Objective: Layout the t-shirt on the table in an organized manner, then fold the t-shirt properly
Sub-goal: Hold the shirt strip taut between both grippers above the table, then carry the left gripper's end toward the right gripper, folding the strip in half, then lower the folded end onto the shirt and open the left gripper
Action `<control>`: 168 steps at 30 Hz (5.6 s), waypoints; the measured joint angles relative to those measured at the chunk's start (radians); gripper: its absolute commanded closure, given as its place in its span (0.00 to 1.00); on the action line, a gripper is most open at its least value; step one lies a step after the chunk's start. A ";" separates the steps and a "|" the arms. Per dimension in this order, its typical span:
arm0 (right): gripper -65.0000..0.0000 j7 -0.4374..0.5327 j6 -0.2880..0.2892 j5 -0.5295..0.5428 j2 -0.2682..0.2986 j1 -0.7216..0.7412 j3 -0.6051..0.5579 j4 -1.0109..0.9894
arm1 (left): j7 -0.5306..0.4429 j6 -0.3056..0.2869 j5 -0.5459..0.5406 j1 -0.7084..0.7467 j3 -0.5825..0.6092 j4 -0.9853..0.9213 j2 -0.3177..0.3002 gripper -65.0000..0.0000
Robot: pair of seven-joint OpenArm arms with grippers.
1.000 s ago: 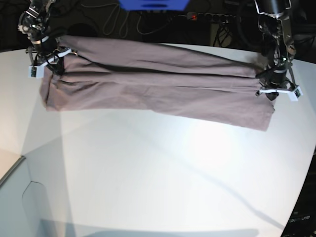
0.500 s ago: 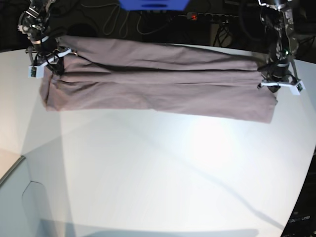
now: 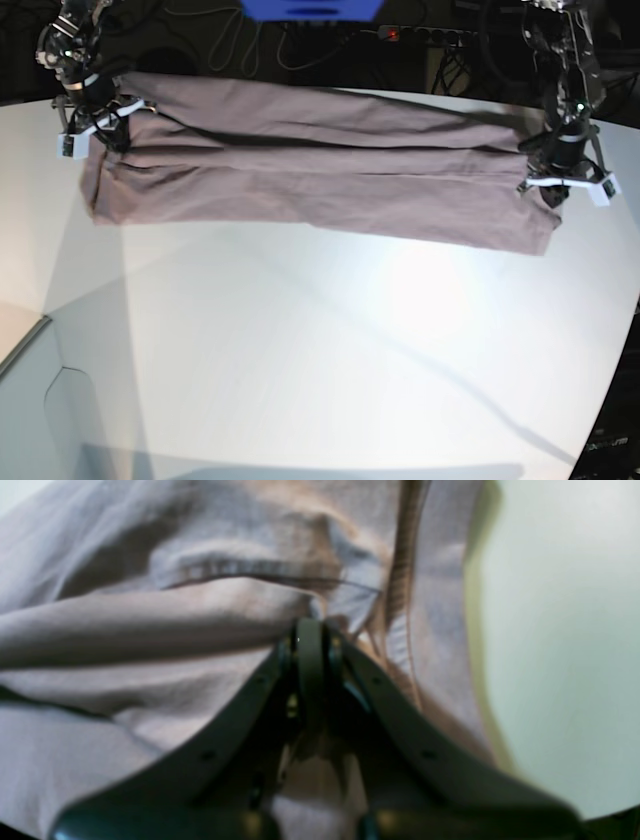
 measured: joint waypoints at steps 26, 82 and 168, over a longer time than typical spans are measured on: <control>1.00 0.000 0.000 0.000 0.000 0.000 0.000 0.000 | 0.001 0.003 0.004 0.012 0.019 0.024 0.037 1.00; 1.00 0.013 -0.001 -0.120 -0.018 0.047 0.002 0.002 | -0.009 0.006 0.127 0.056 0.816 0.173 0.021 1.00; 1.00 0.015 -0.001 -0.117 -0.018 0.044 0.002 0.002 | -0.001 0.004 0.180 -0.082 1.067 0.017 -0.030 0.99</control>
